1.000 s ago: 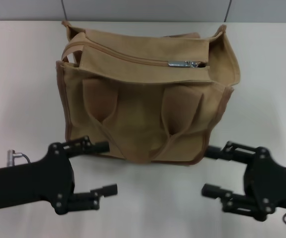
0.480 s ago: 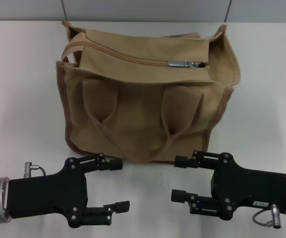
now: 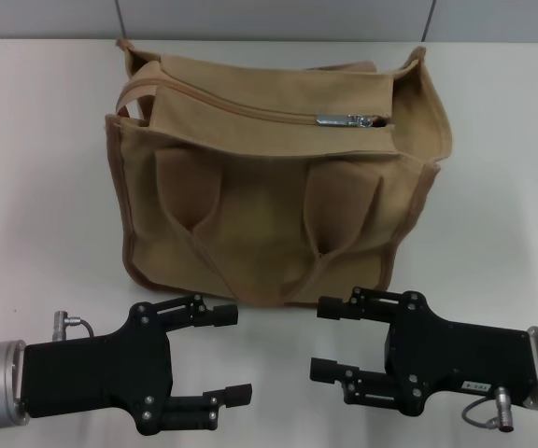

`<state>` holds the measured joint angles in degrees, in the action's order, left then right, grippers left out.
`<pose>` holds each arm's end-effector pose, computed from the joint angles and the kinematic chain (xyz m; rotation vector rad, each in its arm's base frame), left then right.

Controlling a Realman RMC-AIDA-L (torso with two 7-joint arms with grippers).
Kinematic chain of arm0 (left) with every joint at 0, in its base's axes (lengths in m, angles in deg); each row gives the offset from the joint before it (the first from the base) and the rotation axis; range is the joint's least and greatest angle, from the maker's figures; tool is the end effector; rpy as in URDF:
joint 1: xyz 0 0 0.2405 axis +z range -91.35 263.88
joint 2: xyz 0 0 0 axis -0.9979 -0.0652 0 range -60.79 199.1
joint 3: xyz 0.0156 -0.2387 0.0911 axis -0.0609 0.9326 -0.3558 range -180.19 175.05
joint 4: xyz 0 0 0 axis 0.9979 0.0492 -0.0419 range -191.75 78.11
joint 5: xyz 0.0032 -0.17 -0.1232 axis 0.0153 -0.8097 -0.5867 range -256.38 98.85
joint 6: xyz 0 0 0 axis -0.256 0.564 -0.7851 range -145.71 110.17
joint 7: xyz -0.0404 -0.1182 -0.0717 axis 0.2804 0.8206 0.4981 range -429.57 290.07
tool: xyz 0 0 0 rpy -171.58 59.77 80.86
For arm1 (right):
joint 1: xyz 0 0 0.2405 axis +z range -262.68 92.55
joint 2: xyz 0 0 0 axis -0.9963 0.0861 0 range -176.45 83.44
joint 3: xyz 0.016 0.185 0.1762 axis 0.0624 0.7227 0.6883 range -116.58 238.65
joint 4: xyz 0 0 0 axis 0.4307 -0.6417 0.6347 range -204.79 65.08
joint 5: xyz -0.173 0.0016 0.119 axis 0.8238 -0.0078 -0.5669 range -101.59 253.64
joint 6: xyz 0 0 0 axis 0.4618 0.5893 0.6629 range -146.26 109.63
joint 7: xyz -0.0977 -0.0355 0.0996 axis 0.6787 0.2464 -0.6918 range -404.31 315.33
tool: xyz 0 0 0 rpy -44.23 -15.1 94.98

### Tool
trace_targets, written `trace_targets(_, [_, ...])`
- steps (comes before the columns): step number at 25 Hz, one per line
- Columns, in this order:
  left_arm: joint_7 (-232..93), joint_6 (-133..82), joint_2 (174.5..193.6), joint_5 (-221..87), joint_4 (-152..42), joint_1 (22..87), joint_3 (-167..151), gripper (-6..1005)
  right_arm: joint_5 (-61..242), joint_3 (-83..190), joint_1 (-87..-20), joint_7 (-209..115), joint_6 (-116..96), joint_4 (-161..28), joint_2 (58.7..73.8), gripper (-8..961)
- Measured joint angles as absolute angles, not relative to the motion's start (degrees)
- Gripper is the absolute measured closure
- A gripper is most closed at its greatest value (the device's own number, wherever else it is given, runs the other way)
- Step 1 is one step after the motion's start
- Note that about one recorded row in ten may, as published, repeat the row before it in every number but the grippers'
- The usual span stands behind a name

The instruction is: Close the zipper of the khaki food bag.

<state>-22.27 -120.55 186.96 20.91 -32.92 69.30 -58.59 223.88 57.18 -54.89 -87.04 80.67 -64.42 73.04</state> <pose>-0.2890 0.2129 -0.0359 -2.8355 -0.2588 -1.0373 0.2614 0.2313 -0.0764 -2.8360 0.3978 1.1307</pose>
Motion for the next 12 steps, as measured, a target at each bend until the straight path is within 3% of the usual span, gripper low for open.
trace_targets(12, [-22.29,-121.08,186.93,20.90,-32.94,69.50,-58.54,202,223.84,57.24,-55.09,-86.49,80.84,-65.47,73.02,286])
